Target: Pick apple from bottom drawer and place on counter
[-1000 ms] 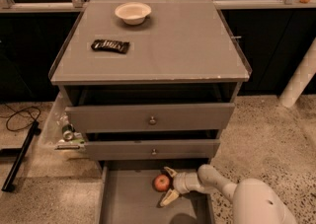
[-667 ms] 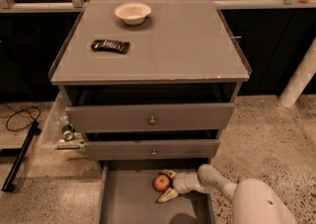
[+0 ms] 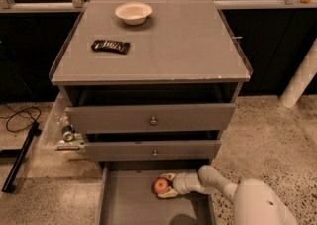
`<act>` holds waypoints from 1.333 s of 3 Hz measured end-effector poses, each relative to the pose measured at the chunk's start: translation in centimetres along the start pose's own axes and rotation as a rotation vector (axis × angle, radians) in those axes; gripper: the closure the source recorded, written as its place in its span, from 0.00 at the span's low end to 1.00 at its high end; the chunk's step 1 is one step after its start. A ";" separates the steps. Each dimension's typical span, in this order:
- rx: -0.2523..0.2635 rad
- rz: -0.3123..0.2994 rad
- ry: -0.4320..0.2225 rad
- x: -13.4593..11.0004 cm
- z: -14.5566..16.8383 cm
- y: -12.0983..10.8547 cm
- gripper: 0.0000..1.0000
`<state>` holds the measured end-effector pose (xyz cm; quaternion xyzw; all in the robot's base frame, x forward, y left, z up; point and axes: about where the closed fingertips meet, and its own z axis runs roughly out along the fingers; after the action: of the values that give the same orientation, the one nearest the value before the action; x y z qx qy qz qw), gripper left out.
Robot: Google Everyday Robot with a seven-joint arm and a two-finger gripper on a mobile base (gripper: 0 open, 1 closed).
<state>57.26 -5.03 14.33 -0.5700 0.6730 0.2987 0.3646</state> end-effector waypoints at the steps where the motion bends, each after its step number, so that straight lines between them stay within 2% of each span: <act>1: 0.000 0.000 0.000 0.0 0.0 0.0 0.89; 2: -0.001 0.001 0.000 0.0 0.0 0.1 1.00; 3: 0.012 0.005 -0.009 -0.5 -1.5 1.1 1.00; 4: 0.076 -0.012 -0.008 -1.6 -5.5 2.1 1.00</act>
Offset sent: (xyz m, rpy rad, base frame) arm -0.0054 -0.0001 0.0012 0.0022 0.0078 -0.0005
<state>54.48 -8.26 18.69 -0.5587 0.6789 0.2731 0.3903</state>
